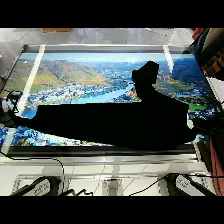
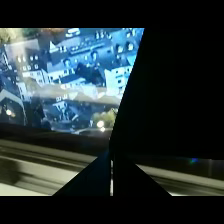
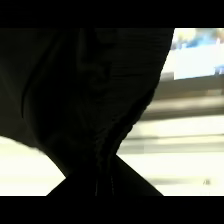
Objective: Fold the clothes and pants, and hang the long-sleeved shirts on hangers.
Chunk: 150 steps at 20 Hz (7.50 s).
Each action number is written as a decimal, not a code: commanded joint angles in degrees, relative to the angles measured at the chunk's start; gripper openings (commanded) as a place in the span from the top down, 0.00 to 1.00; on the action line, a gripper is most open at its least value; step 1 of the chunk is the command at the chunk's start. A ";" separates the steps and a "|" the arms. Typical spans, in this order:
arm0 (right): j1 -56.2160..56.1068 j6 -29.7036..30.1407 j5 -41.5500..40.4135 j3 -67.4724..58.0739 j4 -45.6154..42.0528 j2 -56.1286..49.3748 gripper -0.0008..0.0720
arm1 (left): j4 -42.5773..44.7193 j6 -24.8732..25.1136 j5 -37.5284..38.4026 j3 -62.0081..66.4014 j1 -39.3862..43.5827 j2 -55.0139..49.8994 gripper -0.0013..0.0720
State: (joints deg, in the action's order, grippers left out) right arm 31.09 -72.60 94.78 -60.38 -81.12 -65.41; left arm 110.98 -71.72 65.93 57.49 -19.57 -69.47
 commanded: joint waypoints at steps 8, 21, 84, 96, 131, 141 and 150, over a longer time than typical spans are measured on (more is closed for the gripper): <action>0.04 0.44 3.69 0.92 -4.02 0.02 0.44 | 2.14 0.11 2.05 -0.52 -3.34 -0.17 0.03; -3.85 -6.32 -38.01 0.50 4.90 -0.68 0.43 | 1.31 -0.26 -7.17 5.97 8.07 -0.13 0.03; -31.50 -40.65 -57.81 -50.34 12.94 -58.21 0.96 | 0.39 -0.24 -24.35 7.48 20.31 -0.17 0.04; -35.23 -4.20 -35.12 -58.12 13.84 -42.34 0.96 | -1.38 -17.09 -24.37 7.50 21.20 -0.11 0.04; -32.17 11.13 10.64 -36.06 2.71 -7.50 0.96 | -61.18 -19.47 -34.95 7.48 51.63 -16.17 0.04; -32.17 6.60 -1.99 -28.96 2.80 -2.86 0.12 | -66.47 -18.78 -39.54 11.87 57.99 -23.02 0.04; -32.17 6.62 -2.78 -28.96 2.89 -2.86 0.12 | -66.05 -8.79 -27.69 37.09 57.94 -41.57 0.04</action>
State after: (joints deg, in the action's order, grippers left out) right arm -1.10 -65.87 92.82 -89.36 -78.30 -68.27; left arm 44.77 -82.85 33.47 87.61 38.35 -105.38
